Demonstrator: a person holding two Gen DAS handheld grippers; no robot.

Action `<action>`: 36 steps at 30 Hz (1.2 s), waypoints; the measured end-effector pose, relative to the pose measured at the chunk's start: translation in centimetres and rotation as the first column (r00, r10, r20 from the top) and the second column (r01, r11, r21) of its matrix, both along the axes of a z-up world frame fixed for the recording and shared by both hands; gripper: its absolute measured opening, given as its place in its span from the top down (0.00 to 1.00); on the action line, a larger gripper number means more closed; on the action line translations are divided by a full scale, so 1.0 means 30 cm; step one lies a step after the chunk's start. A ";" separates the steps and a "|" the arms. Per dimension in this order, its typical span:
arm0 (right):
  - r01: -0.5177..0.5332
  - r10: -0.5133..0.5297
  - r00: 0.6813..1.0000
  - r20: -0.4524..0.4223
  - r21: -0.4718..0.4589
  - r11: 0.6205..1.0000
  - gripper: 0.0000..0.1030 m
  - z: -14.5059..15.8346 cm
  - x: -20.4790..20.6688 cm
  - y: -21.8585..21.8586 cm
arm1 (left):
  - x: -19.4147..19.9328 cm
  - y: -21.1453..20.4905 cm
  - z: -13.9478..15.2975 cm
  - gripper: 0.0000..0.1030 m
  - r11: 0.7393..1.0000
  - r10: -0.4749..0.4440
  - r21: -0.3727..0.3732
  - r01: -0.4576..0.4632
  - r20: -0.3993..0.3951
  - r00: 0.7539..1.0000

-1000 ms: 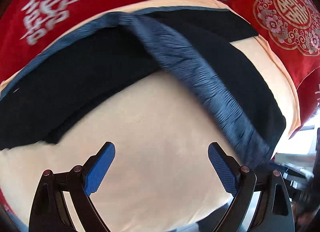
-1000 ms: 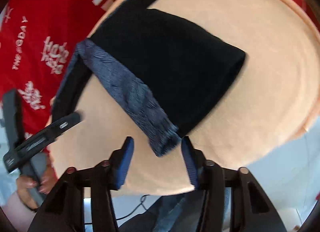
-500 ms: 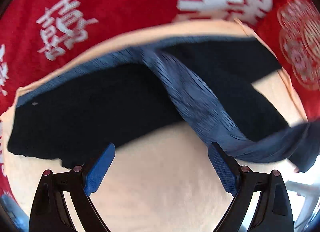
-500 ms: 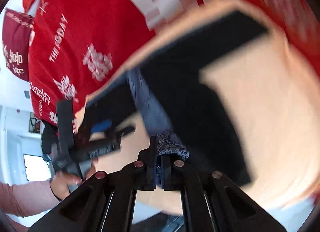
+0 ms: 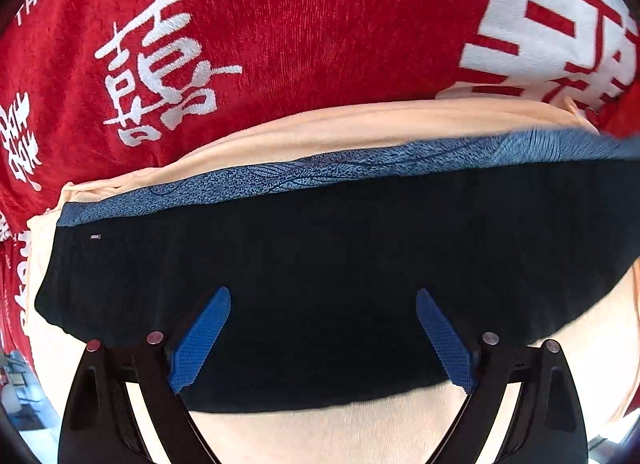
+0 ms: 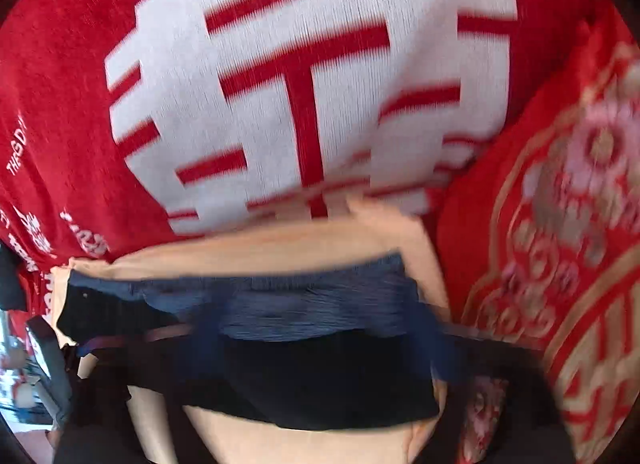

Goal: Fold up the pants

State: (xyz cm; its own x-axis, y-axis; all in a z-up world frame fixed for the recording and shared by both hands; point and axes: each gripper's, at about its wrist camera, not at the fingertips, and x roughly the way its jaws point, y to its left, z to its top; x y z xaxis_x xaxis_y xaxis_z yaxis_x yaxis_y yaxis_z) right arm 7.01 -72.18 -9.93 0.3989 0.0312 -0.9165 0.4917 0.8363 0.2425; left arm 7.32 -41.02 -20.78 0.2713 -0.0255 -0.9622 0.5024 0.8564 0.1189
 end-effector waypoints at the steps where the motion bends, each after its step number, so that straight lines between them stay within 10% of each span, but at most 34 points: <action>1: -0.004 0.004 1.000 0.011 0.010 1.000 0.04 0.016 -0.005 0.000 | 0.007 -0.006 -0.005 0.08 1.000 0.004 0.003 -0.004 0.000 1.000; 6: 0.097 -0.097 0.995 -0.010 0.135 0.986 0.30 -0.035 -0.162 0.052 | 0.040 -0.039 -0.031 0.08 1.000 0.024 0.020 -0.024 0.003 1.000; 11: 0.248 -0.205 0.954 -0.220 0.195 0.949 0.50 -0.317 -0.329 0.103 | 0.070 -0.103 -0.058 0.08 1.000 -0.008 0.025 0.008 0.031 0.999; 17: 0.274 -0.256 0.953 -0.163 0.100 0.957 0.89 -0.364 -0.296 0.055 | 0.105 -0.135 -0.142 0.08 0.999 -0.007 0.052 0.004 0.047 0.999; 26: 0.191 -0.178 0.969 -0.174 0.063 0.979 0.88 -0.313 -0.292 0.039 | 0.166 -0.128 -0.032 0.08 0.999 -0.025 0.024 0.024 0.076 0.997; 31: 0.174 -0.177 0.965 -0.195 -0.034 0.984 0.47 -0.357 -0.137 -0.046 | 0.212 -0.169 -0.094 0.08 0.998 0.030 0.055 -0.033 0.060 0.998; 36: 0.095 -0.121 0.954 -0.273 -0.108 0.990 0.47 -0.393 0.003 -0.094 | 0.195 -0.129 -0.113 0.08 0.996 0.060 0.057 -0.063 0.053 0.997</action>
